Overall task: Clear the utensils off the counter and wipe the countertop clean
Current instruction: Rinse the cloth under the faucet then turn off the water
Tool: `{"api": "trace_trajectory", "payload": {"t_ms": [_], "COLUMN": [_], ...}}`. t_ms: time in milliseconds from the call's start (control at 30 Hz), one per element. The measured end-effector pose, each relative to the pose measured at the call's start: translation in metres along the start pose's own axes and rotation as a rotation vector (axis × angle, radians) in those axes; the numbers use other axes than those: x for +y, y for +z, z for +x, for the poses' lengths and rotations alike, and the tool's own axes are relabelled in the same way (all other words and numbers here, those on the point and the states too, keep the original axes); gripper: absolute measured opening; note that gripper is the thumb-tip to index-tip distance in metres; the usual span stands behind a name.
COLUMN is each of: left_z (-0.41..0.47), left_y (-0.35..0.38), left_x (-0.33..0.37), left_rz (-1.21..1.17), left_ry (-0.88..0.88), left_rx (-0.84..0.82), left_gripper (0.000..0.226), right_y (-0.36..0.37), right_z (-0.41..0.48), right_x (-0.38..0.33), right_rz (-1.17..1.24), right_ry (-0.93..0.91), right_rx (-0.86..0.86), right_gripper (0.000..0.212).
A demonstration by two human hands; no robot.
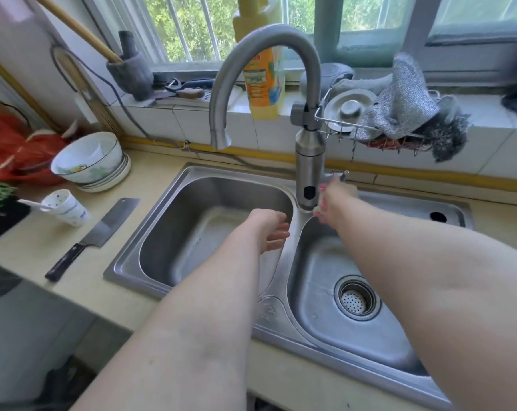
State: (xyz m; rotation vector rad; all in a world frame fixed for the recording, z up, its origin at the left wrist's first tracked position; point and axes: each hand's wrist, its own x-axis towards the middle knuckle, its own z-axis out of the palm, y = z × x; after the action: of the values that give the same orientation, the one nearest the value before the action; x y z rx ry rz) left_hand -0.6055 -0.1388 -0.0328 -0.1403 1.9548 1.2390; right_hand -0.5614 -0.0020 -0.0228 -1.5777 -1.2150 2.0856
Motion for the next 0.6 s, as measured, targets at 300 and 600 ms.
{"api": "trace_trajectory", "payload": {"t_ms": [300, 600], "left_z": [-0.031, -0.054], "left_y": [0.0, -0.018], "left_x": [0.001, 0.016], "left_rz": [-0.115, -0.13], "left_ry": [0.179, 0.399], "left_rx": [0.039, 0.266], "left_gripper": [0.017, 0.017], "right_y": [0.002, -0.012], "right_z": [-0.036, -0.071], "right_x": [0.029, 0.026], "right_rz": [0.15, -0.214], "right_ry": [0.243, 0.094], "right_rx": [-0.446, -0.175], "right_gripper": [0.041, 0.015]}}
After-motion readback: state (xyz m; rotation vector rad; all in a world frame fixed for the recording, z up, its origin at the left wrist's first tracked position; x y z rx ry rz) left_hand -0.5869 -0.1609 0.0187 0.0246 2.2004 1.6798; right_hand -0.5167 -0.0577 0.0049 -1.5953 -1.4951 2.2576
